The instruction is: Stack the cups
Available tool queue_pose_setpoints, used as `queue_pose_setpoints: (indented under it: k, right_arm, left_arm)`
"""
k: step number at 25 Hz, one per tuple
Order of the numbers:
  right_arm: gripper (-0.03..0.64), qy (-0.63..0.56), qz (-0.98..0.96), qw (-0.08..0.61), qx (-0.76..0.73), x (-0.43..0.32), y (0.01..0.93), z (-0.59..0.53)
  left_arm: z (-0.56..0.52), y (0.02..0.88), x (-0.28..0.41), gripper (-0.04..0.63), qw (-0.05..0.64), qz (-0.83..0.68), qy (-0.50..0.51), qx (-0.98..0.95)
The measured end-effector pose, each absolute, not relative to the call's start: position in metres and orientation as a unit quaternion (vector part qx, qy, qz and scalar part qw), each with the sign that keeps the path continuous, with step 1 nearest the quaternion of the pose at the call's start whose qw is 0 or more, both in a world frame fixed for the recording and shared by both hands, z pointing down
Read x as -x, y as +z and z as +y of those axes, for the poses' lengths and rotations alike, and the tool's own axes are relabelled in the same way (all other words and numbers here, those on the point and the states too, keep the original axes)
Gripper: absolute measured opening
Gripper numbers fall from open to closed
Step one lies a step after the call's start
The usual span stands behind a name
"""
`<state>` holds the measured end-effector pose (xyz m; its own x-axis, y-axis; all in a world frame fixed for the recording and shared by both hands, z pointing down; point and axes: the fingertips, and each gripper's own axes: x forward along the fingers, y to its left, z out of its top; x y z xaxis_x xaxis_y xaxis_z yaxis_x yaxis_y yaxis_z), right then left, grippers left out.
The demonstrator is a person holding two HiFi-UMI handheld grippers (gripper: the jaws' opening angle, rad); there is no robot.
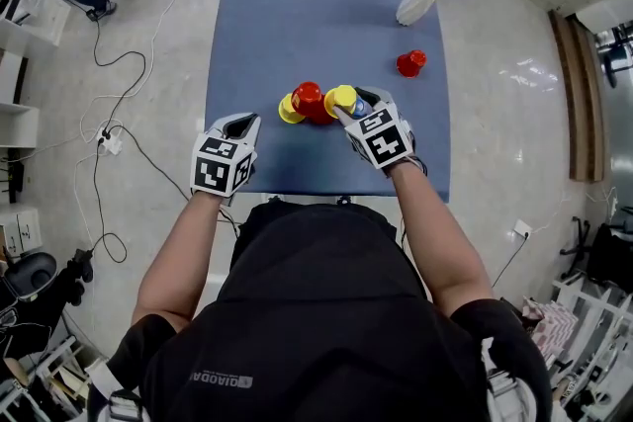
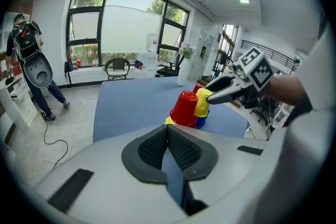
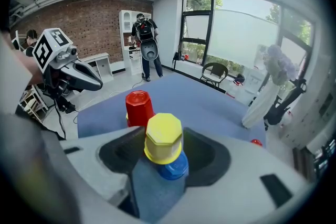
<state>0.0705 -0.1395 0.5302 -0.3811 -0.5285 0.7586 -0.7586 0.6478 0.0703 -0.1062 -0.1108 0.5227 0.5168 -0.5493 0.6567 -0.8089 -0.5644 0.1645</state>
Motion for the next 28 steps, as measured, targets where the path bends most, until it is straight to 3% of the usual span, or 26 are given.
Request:
queue_pose_setpoints:
  k: [18, 28]
  right_arm:
    - [0.218, 0.143, -0.841, 0.334, -0.401, -0.081, 0.497, -0.121]
    - [0.216, 0.153, -0.840, 0.235, -0.465, -0.130, 0.478, -0.128]
  left_arm:
    - [-0.117, 0.514, 0.088, 0.003, 0.220, -0.398, 0.271, -0.848]
    - [-0.115, 0.503, 0.077, 0.003, 0.209, -0.398, 0.263, -0.854]
